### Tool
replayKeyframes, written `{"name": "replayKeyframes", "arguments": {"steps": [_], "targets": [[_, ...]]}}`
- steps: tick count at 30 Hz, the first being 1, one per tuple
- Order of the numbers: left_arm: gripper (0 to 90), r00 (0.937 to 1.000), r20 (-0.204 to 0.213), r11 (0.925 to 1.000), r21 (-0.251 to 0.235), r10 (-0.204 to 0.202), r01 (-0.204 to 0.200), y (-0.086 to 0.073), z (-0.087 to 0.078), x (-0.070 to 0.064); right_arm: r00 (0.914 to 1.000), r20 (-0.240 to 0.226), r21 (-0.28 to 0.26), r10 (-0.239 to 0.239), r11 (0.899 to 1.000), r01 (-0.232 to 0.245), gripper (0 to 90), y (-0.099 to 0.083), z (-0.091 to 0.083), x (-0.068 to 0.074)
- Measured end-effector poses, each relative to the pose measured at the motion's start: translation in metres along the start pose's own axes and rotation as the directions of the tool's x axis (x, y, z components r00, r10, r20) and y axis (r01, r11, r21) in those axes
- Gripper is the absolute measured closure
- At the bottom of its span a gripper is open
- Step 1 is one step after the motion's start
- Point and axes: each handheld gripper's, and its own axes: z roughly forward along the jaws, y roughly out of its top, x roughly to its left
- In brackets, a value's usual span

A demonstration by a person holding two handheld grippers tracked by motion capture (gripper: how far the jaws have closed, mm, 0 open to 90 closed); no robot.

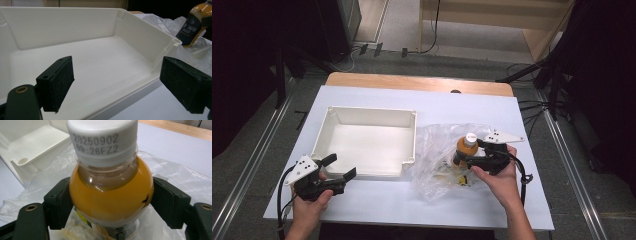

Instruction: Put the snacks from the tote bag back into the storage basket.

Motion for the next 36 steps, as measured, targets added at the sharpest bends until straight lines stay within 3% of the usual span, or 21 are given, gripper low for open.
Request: {"name": "replayKeyframes", "arguments": {"steps": [26,36], "targets": [[7.3,0.9999,0.012,0.9998,-0.016,0.008,-0.008,0.002,-0.003,0.000,1.0000,-0.006,0.023,-0.006,1.000,0.006,24.8,0.001,0.010,0.000],[4.2,0.9998,0.006,0.9998,0.000,0.018,-0.018,0.002,-0.002,0.000,0.9999,-0.002,0.027,-0.015,1.000,0.015,30.3,0.002,0.010,0.002]]}}
